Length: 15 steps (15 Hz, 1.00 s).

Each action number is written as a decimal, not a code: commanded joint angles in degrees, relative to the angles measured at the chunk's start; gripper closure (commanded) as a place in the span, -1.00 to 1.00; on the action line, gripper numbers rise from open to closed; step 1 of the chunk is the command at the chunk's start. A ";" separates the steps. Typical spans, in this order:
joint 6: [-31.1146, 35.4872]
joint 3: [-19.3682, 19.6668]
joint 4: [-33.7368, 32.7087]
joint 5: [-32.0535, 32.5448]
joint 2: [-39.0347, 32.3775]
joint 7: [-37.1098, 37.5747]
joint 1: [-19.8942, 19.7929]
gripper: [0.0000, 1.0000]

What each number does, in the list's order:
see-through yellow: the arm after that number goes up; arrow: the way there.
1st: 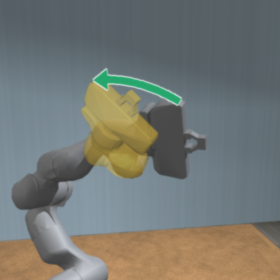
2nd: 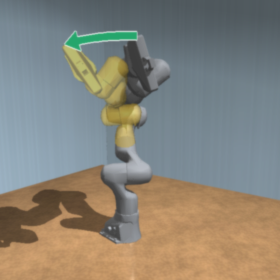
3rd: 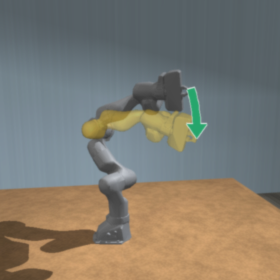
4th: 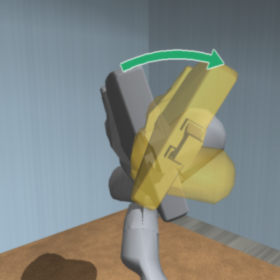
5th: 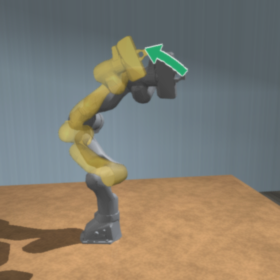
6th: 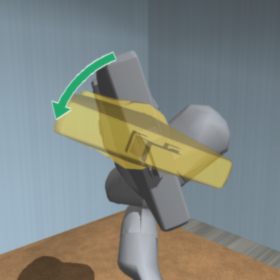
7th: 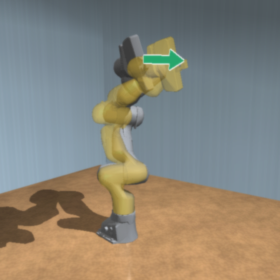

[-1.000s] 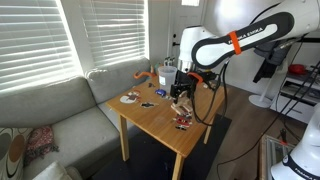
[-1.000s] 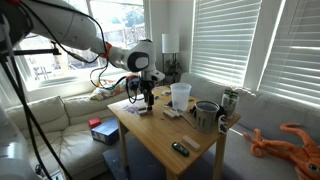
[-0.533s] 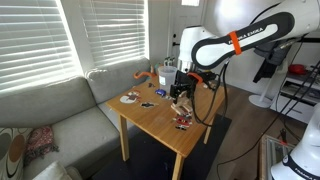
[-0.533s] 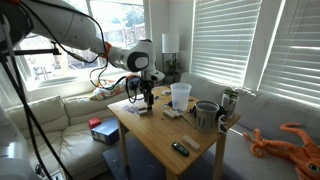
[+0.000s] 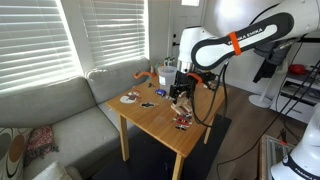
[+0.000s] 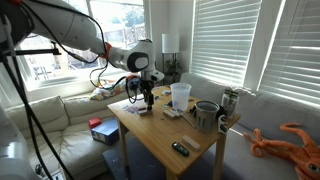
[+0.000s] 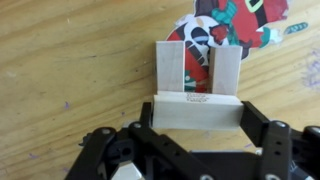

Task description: Stack the blocks

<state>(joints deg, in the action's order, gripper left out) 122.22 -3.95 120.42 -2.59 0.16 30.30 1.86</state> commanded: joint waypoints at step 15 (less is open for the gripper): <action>0.15 0.16 -1.35 0.24 -1.10 0.68 0.62 -0.95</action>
<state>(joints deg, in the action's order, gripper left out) 122.62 -3.95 120.40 -2.59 0.06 30.30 1.88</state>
